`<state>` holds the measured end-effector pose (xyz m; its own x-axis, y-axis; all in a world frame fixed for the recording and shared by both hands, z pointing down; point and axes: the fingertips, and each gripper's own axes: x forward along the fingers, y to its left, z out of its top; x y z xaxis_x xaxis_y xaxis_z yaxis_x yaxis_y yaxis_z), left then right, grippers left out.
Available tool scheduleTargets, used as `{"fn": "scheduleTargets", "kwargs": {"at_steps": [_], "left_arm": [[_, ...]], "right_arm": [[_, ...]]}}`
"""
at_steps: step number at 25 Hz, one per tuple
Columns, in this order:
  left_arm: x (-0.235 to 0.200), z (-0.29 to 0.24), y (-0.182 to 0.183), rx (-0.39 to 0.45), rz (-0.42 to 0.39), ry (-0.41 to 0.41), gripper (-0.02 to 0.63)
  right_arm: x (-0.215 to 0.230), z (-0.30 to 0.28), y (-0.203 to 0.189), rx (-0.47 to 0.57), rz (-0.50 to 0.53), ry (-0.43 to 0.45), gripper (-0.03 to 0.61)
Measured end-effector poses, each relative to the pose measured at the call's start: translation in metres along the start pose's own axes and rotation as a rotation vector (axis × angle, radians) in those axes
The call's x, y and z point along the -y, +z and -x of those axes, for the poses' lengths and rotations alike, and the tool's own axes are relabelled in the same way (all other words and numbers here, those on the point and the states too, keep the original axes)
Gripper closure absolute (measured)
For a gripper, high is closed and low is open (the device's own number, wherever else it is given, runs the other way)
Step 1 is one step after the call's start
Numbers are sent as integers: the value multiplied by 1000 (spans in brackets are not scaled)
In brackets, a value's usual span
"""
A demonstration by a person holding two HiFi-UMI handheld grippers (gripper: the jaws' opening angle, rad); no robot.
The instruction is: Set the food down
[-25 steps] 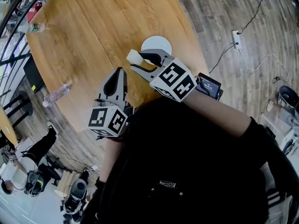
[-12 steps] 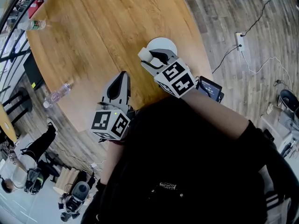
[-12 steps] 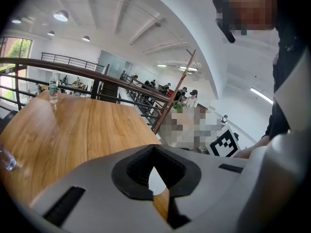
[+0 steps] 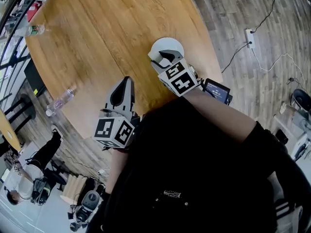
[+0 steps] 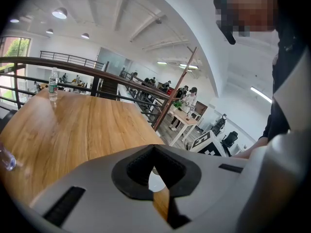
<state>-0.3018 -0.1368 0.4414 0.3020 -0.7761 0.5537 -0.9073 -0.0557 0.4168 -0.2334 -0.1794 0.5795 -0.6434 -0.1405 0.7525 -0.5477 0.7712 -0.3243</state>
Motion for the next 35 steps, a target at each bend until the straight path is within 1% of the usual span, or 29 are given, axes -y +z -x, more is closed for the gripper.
{"fn": "scheduleTargets", "kwargs": {"at_steps": [8,15,24,29,35], "left_arm": [[-3,3,-3,-23,-8,1,611],[-9,4,-5,-37,-8,-1,612],[-17,5,-8,-47,-7,5,611],[-17,7,-6,-40,2,3,612],[-19,7,-8,-46,4,-1,611]], "right_arm": [[16,-18,-18,-47,-54,-58,405],[19,-31,-33,-104,-55,-85,405],[44,-53,-62,-226,-26,-164,405],[53,-59,-79,-287,14,-197,405],[49,-67,-85,-321,28,-186,405]]}}
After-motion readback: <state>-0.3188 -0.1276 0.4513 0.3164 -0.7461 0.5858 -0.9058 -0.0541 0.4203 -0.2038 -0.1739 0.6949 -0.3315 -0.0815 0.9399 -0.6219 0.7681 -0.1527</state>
